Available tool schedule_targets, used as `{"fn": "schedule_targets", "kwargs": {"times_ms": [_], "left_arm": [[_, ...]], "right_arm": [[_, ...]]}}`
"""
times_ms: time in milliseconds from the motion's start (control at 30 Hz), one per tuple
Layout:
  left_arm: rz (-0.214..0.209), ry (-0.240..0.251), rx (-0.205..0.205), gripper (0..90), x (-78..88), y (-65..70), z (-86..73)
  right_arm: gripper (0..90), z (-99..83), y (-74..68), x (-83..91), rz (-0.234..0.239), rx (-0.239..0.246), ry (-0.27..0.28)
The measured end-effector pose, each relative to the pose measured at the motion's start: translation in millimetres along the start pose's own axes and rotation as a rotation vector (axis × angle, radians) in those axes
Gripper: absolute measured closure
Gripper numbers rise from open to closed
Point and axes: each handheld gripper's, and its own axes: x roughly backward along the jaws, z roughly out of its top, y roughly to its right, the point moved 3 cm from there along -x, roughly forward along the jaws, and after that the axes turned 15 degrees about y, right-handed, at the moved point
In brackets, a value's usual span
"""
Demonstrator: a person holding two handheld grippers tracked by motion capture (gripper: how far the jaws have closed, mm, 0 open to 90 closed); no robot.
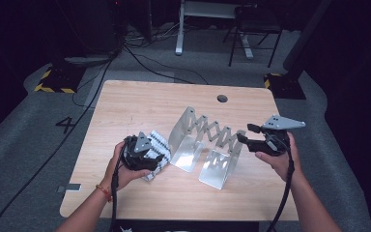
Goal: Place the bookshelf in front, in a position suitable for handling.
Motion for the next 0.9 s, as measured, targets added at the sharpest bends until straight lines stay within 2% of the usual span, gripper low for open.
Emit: {"fn": "schedule_targets", "kwargs": {"times_ms": [67,167,233,433,467,600,633,667,700,733,800,833,867,900], "left_arm": [[-0.02,-0.033,-0.006,24.1,-3.3,-0.2,-10.8],[-0.046,-0.091,0.016,20.9,-12.3,-0.2,-24.6],[-0.049,-0.131,0.006,19.9,-19.7,1.3,-31.1],[-0.072,-0.16,0.022,17.5,-31.4,1.3,-39.9],[-0.076,-0.167,0.024,16.8,-33.2,1.3,-41.8],[-0.084,-0.186,0.018,15.9,-36.8,-0.5,-45.1],[-0.084,-0.186,0.018,15.9,-36.8,-0.5,-45.1],[-0.088,-0.188,0.015,15.9,-36.5,-1.3,-45.3],[-0.096,-0.179,0.022,15.7,-36.9,-2.4,-46.3],[-0.096,-0.179,0.022,15.8,-36.9,-2.4,-46.3],[-0.12,-0.169,0.04,15.8,-36.7,-4.5,-48.4],[-0.12,-0.169,0.04,15.8,-36.7,-4.5,-48.4],[-0.119,-0.155,0.047,16.2,-36.9,-5.0,-49.4],[-0.119,-0.155,0.047,17.1,-36.9,-5.0,-49.4]], "right_arm": [[40.0,1.6,0.5,7.8,-0.014,0.003,0.019],[38.4,1.7,3.3,20.5,-0.035,0.013,0.051],[37.2,-0.4,7.2,28.1,-0.044,0.006,0.068],[36.2,-12.8,18.6,44.6,-0.072,-0.017,0.111],[36.0,-23.5,25.3,48.7,-0.094,-0.025,0.111],[36.4,-46.1,38.0,50.1,-0.129,-0.056,0.091],[36.4,-46.1,38.0,50.1,-0.129,-0.056,0.091],[36.7,-53.6,41.2,49.0,-0.139,-0.063,0.08],[37.0,-70.8,46.9,44.1,-0.151,-0.068,0.051],[37.0,-70.8,46.9,44.1,-0.151,-0.068,0.051],[36.8,-89.5,51.9,37.3,-0.149,-0.082,0.026],[36.8,-89.5,51.9,37.3,-0.149,-0.082,0.026],[37.0,-103.6,54.6,30.8,-0.174,-0.083,0.004],[37.0,-103.6,54.6,30.8,-0.174,-0.083,0.004]]}}
